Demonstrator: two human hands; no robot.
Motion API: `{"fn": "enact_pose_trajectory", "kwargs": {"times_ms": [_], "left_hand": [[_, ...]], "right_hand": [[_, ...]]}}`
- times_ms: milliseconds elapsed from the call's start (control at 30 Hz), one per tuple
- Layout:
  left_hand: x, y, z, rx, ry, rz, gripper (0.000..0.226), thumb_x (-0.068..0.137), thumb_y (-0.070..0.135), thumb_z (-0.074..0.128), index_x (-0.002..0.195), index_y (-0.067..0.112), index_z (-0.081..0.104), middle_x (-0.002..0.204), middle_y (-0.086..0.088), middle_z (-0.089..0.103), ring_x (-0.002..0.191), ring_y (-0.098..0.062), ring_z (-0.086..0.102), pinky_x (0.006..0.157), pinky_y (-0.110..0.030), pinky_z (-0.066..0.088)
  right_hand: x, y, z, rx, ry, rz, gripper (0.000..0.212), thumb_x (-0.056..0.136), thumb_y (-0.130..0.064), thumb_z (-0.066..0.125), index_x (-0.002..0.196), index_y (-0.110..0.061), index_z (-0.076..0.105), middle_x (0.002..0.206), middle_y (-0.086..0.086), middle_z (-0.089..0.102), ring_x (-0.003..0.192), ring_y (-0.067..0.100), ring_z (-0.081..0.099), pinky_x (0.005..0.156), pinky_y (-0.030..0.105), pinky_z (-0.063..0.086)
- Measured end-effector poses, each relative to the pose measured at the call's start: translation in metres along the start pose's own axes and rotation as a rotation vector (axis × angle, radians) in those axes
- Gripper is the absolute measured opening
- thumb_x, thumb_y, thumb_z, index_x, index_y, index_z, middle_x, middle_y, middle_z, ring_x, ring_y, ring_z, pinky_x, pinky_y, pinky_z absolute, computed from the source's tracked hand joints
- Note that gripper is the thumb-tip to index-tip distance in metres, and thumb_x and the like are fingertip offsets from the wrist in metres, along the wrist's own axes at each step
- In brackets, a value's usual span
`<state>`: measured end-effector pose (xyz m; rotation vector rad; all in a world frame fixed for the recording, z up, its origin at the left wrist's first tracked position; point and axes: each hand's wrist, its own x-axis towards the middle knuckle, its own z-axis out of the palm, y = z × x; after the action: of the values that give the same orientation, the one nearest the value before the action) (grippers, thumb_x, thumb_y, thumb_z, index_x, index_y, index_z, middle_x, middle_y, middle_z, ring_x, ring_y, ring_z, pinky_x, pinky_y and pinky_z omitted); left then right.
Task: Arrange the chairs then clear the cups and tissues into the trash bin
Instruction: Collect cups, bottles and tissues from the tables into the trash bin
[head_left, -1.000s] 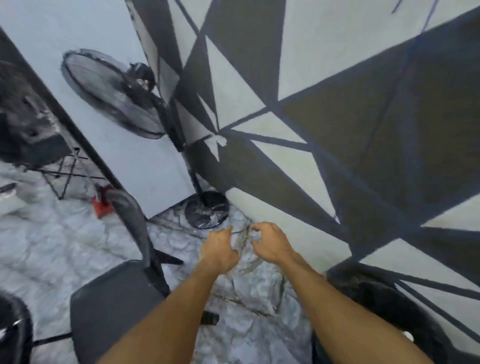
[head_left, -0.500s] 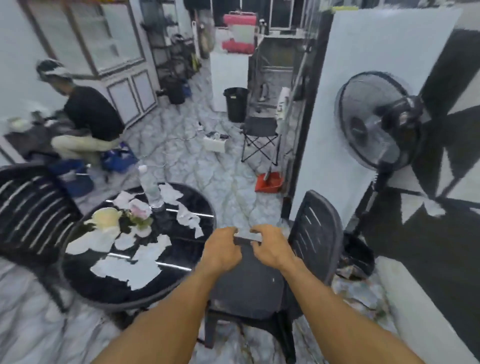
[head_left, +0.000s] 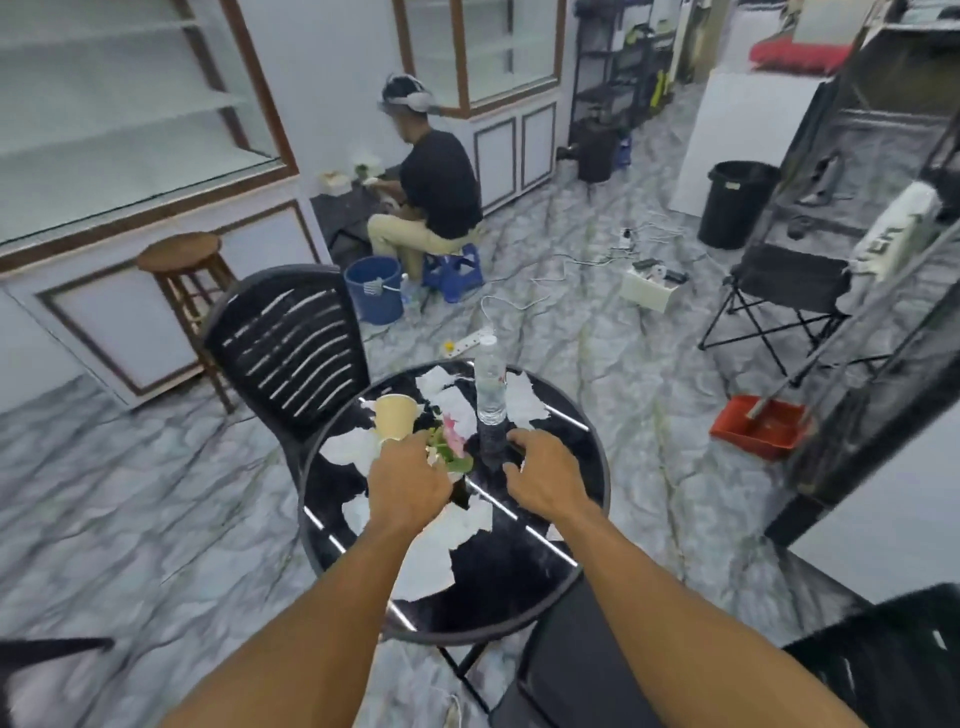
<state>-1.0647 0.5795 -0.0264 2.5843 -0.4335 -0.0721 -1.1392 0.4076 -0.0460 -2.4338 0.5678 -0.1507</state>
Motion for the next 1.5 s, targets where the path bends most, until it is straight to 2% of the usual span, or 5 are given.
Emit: {"fn": "enact_pose_trajectory", "kwargs": {"times_ms": [133,367,567,1133,1500], "left_hand": [[0.046,-0.022,0.002,0.076,0.011,-0.108,0.045,0.087,0.034,0.058,0.130,0.019,0.056,0.115,-0.012,0.063,0.106,-0.030,0.059,0.084,-0.037,0.047],[0.129,-0.061,0.024,0.121,-0.086,-0.204,0.046,0.082,0.027,0.061,0.126,0.015,0.052,0.110,-0.006,0.065,0.102,-0.028,0.058,0.079,-0.038,0.049],[0.198,-0.094,0.060,0.089,-0.218,-0.224,0.065,0.077,0.028,0.062,0.137,0.014,0.041,0.126,-0.008,0.057,0.112,-0.031,0.052,0.087,-0.045,0.052],[0.237,-0.101,0.071,-0.017,-0.246,-0.186,0.099,0.068,0.021,0.072,0.151,0.024,0.018,0.118,-0.008,0.059,0.107,-0.032,0.058,0.085,-0.047,0.054],[0.155,0.068,0.051,-0.152,-0.214,0.226,0.095,0.076,0.033,0.069,0.154,0.029,0.015,0.131,-0.008,0.058,0.113,-0.034,0.058,0.089,-0.048,0.050]], "right_hand": [[0.049,-0.007,0.008,-0.005,0.008,-0.005,0.053,0.086,-0.028,0.067,0.136,-0.020,0.051,0.129,0.005,0.059,0.121,0.027,0.054,0.101,0.042,0.046],[0.137,-0.011,0.028,0.074,0.086,0.096,0.073,0.078,-0.032,0.072,0.140,-0.028,0.034,0.135,0.001,0.051,0.122,0.025,0.051,0.091,0.043,0.051],[0.201,-0.008,0.062,0.086,0.107,0.259,0.107,0.077,-0.032,0.080,0.155,-0.025,0.006,0.157,0.006,0.028,0.141,0.028,0.035,0.108,0.047,0.041],[0.221,-0.004,0.084,0.372,0.361,0.408,0.067,0.067,-0.027,0.085,0.125,-0.025,0.053,0.116,-0.001,0.063,0.108,0.023,0.059,0.095,0.046,0.051],[0.070,0.032,-0.059,0.481,0.689,0.383,0.059,0.064,-0.026,0.089,0.114,-0.025,0.058,0.102,-0.007,0.065,0.095,0.014,0.062,0.081,0.030,0.052]]}}
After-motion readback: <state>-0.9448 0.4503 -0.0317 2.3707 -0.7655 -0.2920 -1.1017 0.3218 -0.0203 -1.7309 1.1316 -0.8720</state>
